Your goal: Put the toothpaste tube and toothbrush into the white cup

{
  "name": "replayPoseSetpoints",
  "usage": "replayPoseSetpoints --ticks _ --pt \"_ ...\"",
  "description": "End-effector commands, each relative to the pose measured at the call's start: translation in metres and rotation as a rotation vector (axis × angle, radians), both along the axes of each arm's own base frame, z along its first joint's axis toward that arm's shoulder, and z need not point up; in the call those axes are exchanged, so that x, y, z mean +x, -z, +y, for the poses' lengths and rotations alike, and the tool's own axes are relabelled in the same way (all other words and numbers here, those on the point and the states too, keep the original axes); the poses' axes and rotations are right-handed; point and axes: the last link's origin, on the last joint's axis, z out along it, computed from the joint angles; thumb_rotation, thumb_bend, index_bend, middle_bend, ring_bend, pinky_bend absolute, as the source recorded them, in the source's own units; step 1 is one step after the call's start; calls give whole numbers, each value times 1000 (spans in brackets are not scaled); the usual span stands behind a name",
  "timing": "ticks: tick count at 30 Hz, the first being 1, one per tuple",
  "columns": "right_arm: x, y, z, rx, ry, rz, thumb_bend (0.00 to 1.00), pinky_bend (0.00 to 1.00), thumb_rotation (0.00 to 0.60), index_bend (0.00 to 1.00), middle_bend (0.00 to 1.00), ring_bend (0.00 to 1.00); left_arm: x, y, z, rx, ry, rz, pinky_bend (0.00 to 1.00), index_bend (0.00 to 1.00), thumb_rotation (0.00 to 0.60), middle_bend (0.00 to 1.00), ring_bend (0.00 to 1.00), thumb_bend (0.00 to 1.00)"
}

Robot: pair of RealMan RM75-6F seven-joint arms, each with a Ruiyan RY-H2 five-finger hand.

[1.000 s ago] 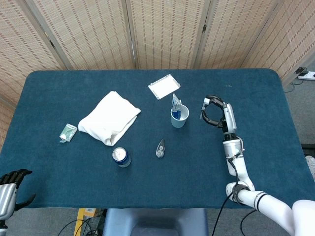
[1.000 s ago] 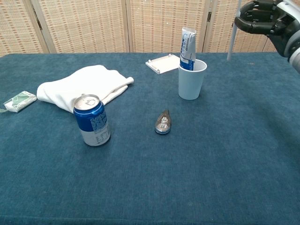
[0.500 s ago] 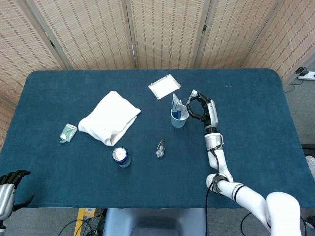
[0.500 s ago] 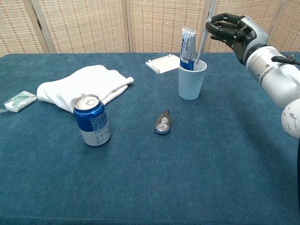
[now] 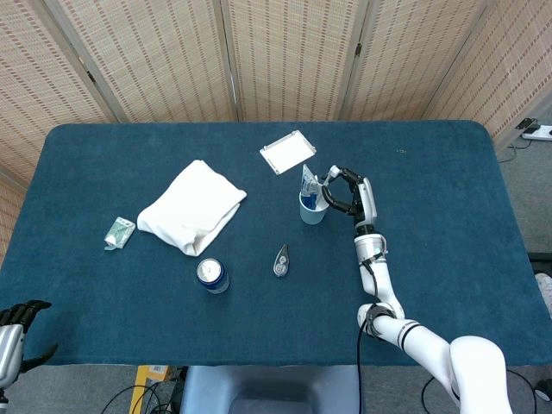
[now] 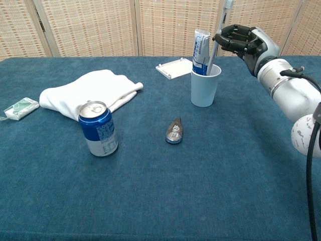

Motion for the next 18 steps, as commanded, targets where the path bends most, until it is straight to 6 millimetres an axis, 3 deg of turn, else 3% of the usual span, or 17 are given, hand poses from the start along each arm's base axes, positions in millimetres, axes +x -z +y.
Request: replayPoseSetpoints --ticks 1,5,11,18 --pt "-4 2 2 1 0 15 232 157 600 502 407 184 0 1 0 -1 0 0 230 282 600 262 218 269" --pt "-10 1 4 -7 4 26 230 129 600 456 373 141 0 2 0 -5 -5 -3 230 281 600 263 218 270" --pt "-20 -10 11 -40 -30 97 210 89 600 249 255 74 2 0 2 -2 2 1 230 282 600 262 218 270" --pt "-48 -37 32 -95 -58 371 262 88 600 241 268 70 7 -1 8 12 33 2 230 281 600 263 218 269"
